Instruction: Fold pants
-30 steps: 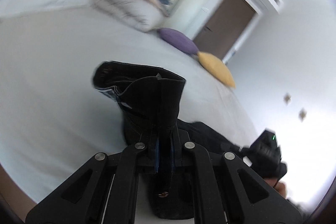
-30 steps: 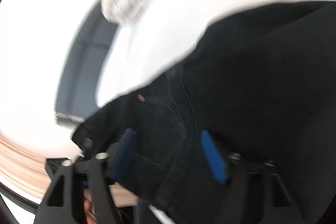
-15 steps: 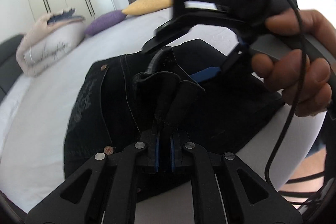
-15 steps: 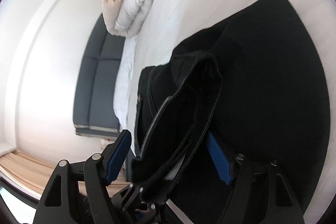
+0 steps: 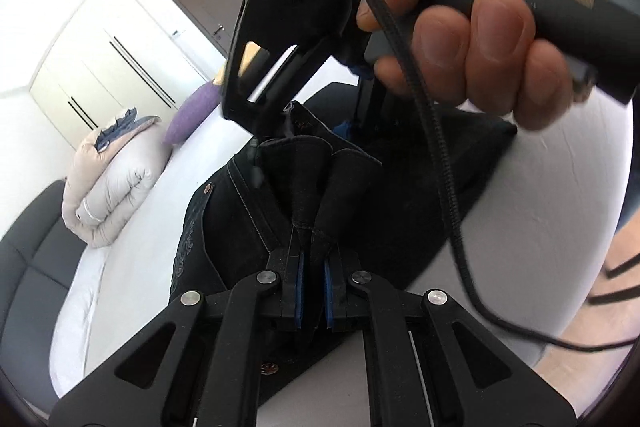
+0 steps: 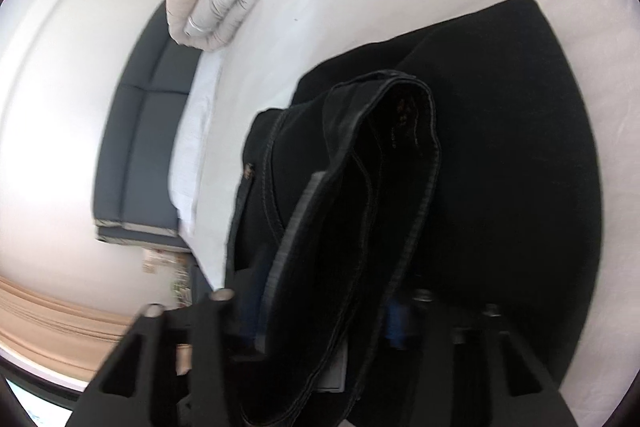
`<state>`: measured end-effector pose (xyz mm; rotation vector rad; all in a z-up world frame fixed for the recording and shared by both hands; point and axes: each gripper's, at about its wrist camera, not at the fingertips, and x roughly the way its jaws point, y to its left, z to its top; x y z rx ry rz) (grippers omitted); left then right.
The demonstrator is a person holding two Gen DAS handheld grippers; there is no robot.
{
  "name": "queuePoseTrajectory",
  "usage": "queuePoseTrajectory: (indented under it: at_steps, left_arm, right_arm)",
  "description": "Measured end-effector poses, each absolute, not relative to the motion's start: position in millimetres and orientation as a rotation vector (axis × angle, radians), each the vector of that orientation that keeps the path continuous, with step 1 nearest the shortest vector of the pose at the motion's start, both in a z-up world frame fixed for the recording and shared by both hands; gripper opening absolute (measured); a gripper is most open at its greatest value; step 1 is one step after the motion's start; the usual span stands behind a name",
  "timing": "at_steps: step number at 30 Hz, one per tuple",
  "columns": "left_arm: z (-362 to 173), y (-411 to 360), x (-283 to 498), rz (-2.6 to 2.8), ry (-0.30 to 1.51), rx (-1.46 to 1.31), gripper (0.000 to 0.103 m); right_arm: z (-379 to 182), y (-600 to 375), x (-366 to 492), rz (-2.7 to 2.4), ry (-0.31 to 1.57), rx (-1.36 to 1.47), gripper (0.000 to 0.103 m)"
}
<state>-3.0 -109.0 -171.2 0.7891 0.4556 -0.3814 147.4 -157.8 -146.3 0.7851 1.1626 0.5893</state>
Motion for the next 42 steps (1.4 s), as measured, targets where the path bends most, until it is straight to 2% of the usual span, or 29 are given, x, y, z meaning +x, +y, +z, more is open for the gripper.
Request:
queuePoseTrajectory:
  at_steps: [2,6,8,10,21,42]
  left_arm:
    - [-175,-110,-1,-0.386,0.455,0.794,0.006]
    - [-180,-111,5,-0.403,0.464,0.788,0.006]
    - [-179,-109,13,-0.411,0.468,0.785,0.006]
    - [-177,-106,9,-0.421,0.466,0.781,0.006]
    - [-162,-142,24,-0.504,0.437,0.794,0.006]
    - [-176,-110,127,-0.564,0.498,0.817,0.009]
  right_arm:
    - [-147,-162,145,0.564,1.164,0.768,0.035]
    - [-144,-172,143,0.517,1.140,0.753,0.031]
    - [-140,-172,143,0.505,1.123,0.704,0.019]
    - [-134,-173,140,0.510,1.094,0.666,0.016]
    - [-126,-214,133,0.510,0.972,0.693,0.015]
    - [-173,-249,108,0.478,0.910,0.823,0.015]
